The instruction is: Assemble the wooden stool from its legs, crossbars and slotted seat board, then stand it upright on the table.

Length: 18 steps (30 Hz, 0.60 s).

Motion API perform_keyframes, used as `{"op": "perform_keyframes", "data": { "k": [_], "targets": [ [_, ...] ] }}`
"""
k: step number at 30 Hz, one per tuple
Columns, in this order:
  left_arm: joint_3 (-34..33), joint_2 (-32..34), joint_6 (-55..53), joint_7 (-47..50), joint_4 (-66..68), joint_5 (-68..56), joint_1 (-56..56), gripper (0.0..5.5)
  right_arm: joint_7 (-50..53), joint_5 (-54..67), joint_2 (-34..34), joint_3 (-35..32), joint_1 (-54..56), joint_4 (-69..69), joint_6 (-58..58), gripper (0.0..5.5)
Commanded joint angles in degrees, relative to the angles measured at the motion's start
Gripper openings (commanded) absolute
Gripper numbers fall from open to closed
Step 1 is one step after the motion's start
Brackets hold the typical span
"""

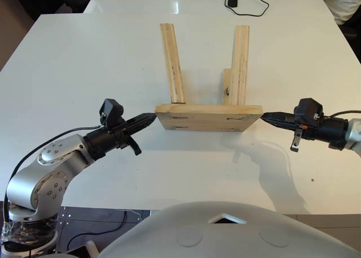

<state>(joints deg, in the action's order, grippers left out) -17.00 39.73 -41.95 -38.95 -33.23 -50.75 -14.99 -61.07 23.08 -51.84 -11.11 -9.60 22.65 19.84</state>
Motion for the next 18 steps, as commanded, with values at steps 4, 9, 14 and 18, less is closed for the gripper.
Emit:
{"op": "perform_keyframes", "data": {
  "k": [4, 9, 14, 18],
  "targets": [
    [0.62, 3.90, 19.51, -11.59, 19.70, 17.42, 0.09, 0.40, -1.80, -8.56, 0.42, 6.70, 4.29, -14.34, -9.99, 0.85],
    [9.08, 5.85, 22.69, -19.48, 23.00, 23.06, 3.93, 1.19, -3.99, -9.73, 3.14, 13.35, 6.58, -15.60, -11.79, 1.61],
    [15.69, 5.93, 30.07, -25.09, 30.92, 30.05, 9.17, 1.91, -5.34, -11.36, 4.74, 17.17, 10.98, -19.02, -13.22, 2.30],
    [19.89, 4.59, 35.94, -27.48, 35.35, 34.35, 12.49, 2.53, -6.97, -12.06, 5.36, 19.80, 13.30, -20.66, -13.42, 2.91]
  ]
}}
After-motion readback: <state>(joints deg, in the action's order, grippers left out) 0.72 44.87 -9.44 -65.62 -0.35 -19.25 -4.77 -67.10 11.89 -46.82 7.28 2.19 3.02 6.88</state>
